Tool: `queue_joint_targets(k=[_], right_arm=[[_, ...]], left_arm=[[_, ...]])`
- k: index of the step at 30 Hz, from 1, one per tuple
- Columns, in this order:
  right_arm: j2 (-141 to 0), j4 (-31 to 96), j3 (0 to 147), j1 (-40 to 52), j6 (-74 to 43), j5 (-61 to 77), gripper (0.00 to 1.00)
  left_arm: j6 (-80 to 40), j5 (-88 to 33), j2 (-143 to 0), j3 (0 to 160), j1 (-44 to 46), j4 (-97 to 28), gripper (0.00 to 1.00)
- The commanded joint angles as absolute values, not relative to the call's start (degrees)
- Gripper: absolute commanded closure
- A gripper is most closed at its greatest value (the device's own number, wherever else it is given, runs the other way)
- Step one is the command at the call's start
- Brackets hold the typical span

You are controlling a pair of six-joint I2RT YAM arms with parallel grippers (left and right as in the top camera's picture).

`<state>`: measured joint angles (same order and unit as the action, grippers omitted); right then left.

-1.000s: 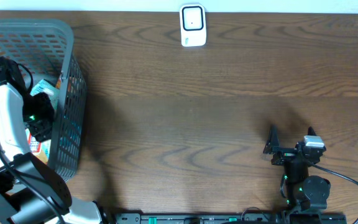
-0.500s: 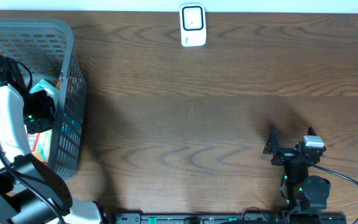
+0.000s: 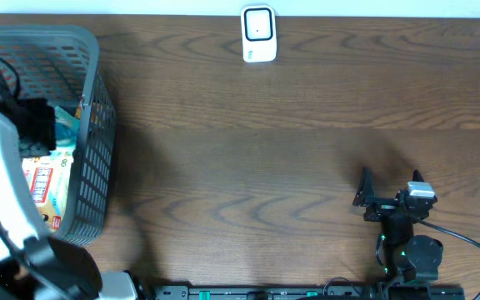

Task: Scan the item barcode
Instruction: 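Grasp the blue mouthwash bottle with the left gripper and lift it, then carry the bottle to the scanner and lower it onto the table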

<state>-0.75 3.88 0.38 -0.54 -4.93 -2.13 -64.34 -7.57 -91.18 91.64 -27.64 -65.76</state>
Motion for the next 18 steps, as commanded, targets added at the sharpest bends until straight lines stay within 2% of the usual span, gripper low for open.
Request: queue_joint_targets(k=[1,7,12,18], right_arm=[[-0.8,4.1,0.3,-0.8,-4.2,-2.0,0.01],[-0.8,4.1,0.3,-0.8,-4.2,-2.0,0.01],[-0.8,4.1,0.3,-0.8,-4.2,-2.0,0.01],[-0.8,4.1,0.3,-0.8,-4.2,-2.0,0.01]], left_arm=[[-62.5,-7.9,-84.2,96.5,-27.6,-65.8,0.77],[-62.5,-10.1,-74.9,98.9,-27.6,-62.0,0.77],[-62.1,-16.7,-68.9,98.9,-26.1,-58.4,0.77],[-61.5,-19.0,-68.7,98.9,-13.5,-58.3,0.77]])
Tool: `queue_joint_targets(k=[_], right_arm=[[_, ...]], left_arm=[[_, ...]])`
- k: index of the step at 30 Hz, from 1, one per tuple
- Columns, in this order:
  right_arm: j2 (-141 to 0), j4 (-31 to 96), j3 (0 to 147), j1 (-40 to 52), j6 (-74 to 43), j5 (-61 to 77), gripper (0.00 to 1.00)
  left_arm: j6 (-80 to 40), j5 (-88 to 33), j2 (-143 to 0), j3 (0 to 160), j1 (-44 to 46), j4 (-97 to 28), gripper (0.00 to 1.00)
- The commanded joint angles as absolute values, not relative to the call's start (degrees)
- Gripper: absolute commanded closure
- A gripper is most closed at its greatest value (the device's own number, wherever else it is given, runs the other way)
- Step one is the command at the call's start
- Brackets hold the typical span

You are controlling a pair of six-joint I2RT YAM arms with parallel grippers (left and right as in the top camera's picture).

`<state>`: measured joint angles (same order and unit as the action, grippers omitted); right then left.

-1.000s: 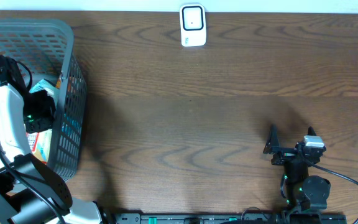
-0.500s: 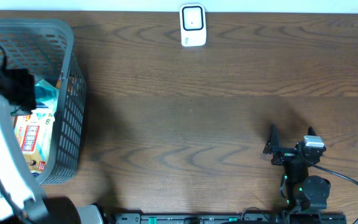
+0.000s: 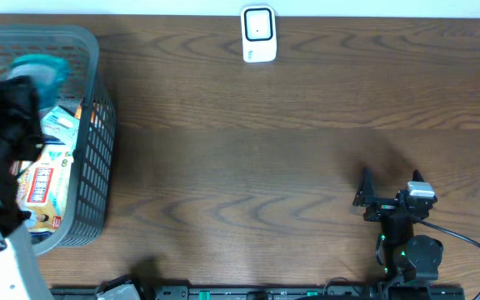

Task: Scan the item barcode
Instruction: 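Carry the bottle to the scanner and lower it onto the table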

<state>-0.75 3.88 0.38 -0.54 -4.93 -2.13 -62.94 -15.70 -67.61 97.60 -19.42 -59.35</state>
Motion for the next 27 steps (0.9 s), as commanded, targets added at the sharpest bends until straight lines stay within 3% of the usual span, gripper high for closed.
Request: queue_joint_targets(k=[1,12,20,27], right_arm=[[-0.8,4.1,0.3,-0.8,-4.2,-2.0,0.01],[-0.8,4.1,0.3,-0.8,-4.2,-2.0,0.01],[-0.8,4.1,0.3,-0.8,-4.2,-2.0,0.01],[-0.8,4.1,0.3,-0.8,-4.2,-2.0,0.01]], left_arm=[[-61.5,-19.0,-69.1,98.9,-11.6,-58.3,0.77],[-53.7,-18.2,-82.8,98.8,16.6,-57.3,0.77],[-52.1,-19.1,-98.9,98.8,27.8,-54.7,0.77],[-51.2,-19.0,-108.9,98.8,34.9,-44.0,0.76]])
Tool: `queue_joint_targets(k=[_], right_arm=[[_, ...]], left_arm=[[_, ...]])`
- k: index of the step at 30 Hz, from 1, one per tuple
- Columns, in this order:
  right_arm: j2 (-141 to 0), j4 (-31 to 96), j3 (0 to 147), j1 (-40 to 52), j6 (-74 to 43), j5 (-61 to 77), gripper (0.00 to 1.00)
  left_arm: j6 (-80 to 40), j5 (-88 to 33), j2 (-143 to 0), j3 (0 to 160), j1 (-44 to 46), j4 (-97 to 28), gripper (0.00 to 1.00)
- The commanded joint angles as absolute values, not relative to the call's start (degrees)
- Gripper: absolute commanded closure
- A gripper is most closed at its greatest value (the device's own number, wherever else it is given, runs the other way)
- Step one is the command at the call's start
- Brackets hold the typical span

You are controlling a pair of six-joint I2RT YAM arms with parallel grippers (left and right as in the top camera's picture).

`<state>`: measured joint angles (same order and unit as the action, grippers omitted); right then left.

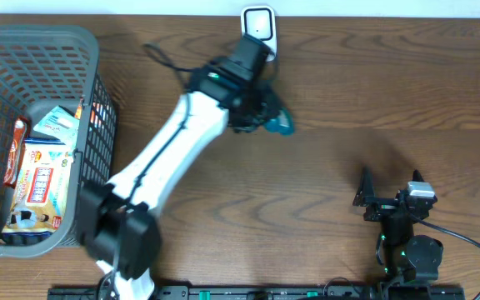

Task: Scan the item barcode
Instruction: 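Carry the bottle to the scanner and lower it onto the table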

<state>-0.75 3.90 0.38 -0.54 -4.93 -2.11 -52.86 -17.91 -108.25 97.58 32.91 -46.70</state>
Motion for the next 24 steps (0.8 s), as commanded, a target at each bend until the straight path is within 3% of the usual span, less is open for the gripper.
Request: queue_joint_targets(k=[1,13,15,24], right_arm=[[-0.8,4.1,0.3,-0.8,-4.2,-2.0,0.01],[-0.8,4.1,0.3,-0.8,-4.2,-2.0,0.01],[-0.9,4.1,0.3,-0.8,-4.2,-2.0,0.01],[-0.9,4.1,0.3,-0.8,-4.2,-2.0,0.01]], left_arm=[[-51.2,-19.0,-109.7,98.8,35.5,-42.7,0.76],[-51.2,-23.0,-118.9,98.8,37.2,-31.6,0.75],[-51.2,-23.0,-119.6,98.8,37.2,-31.4,0.67],[-51.0,-16.6,-119.9,98.5,37.2,-33.3,0.45]])
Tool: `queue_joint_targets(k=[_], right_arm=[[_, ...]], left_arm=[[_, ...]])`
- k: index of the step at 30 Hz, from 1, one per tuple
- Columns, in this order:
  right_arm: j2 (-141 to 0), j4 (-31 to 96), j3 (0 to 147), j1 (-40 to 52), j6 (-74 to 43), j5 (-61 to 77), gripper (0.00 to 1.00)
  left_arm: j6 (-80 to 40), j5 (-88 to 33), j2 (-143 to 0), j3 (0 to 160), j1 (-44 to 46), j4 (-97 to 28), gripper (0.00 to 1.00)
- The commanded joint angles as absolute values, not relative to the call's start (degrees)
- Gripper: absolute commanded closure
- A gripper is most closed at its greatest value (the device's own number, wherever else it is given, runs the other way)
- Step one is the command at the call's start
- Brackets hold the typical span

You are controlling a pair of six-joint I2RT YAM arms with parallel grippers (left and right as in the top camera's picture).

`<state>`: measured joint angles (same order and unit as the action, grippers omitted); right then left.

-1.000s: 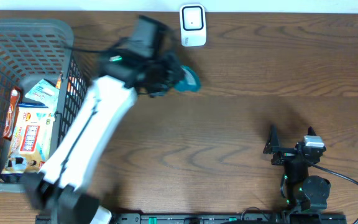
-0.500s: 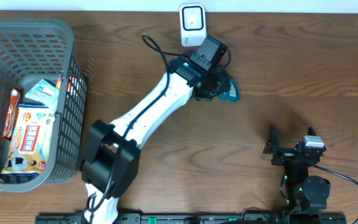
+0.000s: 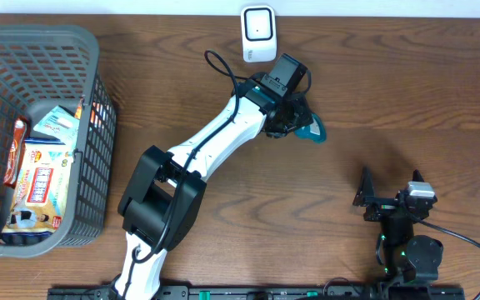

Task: Scan the item barcode
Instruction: 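Carry the bottle to the scanner and lower it onto the table, then release the bottle and move the left gripper back into the basket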

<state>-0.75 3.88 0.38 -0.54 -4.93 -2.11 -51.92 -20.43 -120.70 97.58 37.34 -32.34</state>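
My left gripper reaches across the table to just right of and below the white barcode scanner, which stands at the far edge. It is shut on a teal packet that sticks out past its fingers toward the right. My right gripper rests near the front right corner, open, with nothing between its fingers.
A grey mesh basket sits at the left edge and holds several snack packets. A black cable loops beside the right arm's base.
My left gripper, still holding the teal packet, has shifted a short way to the right and slightly toward me, away from the scanner's front. The right arm is unmoved.
My left gripper was down inside the basket among the packets. Then it was over the basket's far end with a teal packet in it. Later it held that packet just below the scanner, and now it holds it a little further right.
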Motion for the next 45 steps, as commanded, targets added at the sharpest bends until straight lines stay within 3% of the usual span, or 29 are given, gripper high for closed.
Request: queue_joint_targets(k=[1,12,17,22,26,29,33,39,45], right_arm=[[-0.9,4.1,0.3,-0.8,-4.2,-2.0,0.01],[-0.9,4.1,0.3,-0.8,-4.2,-2.0,0.01],[-0.9,4.1,0.3,-0.8,-4.2,-2.0,0.01],[-0.9,4.1,0.3,-0.8,-4.2,-2.0,0.01],[-0.9,4.1,0.3,-0.8,-4.2,-2.0,0.01],[-0.9,4.1,0.3,-0.8,-4.2,-2.0,0.01],[-0.9,4.1,0.3,-0.8,-4.2,-2.0,0.01],[-0.9,4.1,0.3,-0.8,-4.2,-2.0,0.01],[-0.9,4.1,0.3,-0.8,-4.2,-2.0,0.01]], left_arm=[[-51.0,-15.7,-119.9,98.5,37.2,-33.9,0.44],[-49.3,-13.8,-119.9,96.7,37.3,-36.0,0.43],[-42.7,-13.8,-118.9,97.2,36.9,-36.9,0.42],[-34.9,-5.2,-113.6,102.8,35.1,-47.5,0.28],[-31.4,9.5,-107.5,111.6,32.6,-59.4,0.03],[-31.3,20.2,-102.5,117.5,29.2,-64.7,0.02],[-32.0,23.2,-95.7,120.6,20.1,-65.3,0.02],[-50.1,23.1,-91.2,120.6,-1.7,-71.3,0.02],[-87.6,22.5,-92.7,116.0,-20.5,-88.4,0.02]])
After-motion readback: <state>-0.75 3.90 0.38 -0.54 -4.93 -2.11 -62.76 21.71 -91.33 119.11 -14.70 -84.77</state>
